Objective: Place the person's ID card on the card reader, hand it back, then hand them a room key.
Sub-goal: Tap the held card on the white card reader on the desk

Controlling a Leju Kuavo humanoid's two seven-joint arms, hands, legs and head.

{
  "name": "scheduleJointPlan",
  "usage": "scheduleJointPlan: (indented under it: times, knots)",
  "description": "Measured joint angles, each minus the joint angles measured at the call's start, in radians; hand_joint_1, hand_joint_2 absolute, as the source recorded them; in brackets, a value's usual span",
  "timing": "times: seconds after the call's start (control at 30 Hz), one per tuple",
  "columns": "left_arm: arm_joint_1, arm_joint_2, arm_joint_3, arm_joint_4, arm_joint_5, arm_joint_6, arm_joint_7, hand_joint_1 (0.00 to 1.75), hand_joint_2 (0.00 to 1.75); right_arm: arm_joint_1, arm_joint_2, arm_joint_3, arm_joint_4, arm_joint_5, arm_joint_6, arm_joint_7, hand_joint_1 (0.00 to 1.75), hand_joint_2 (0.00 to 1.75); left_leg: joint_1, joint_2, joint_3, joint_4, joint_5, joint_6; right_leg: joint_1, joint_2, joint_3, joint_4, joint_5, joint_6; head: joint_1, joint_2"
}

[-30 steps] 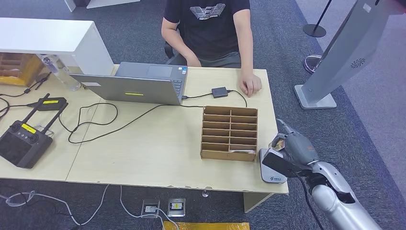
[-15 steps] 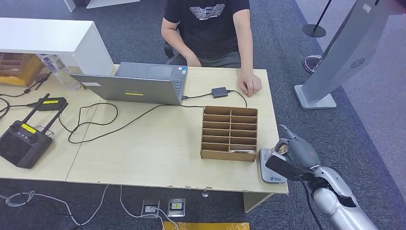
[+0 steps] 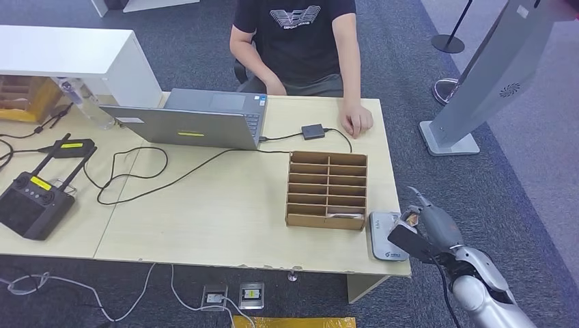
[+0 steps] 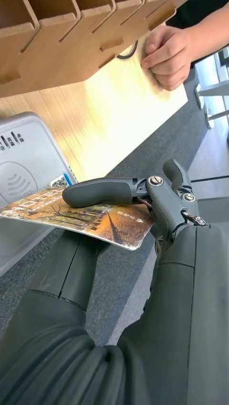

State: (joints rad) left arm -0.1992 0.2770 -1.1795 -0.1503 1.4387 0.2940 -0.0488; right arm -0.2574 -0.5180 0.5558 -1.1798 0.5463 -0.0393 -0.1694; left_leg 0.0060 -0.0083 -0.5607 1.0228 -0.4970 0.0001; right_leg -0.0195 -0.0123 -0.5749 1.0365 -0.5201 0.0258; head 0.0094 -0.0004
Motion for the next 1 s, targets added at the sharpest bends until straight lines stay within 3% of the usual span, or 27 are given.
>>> scheduleJointPlan:
  times: [1.0]
  knots:
    - [0.000,0.000,0.000,0.000,0.003,0.002,0.008,0.00,0.00,-0.017,-0.001,0.002,0.076,-0.010,-0.034,-0.025,1.75,1.75,0.000,0.000,0.001,0.000,0.000,0.000,0.000,0.000,0.001,0.000,0.000,0.000,0.000,0.000]
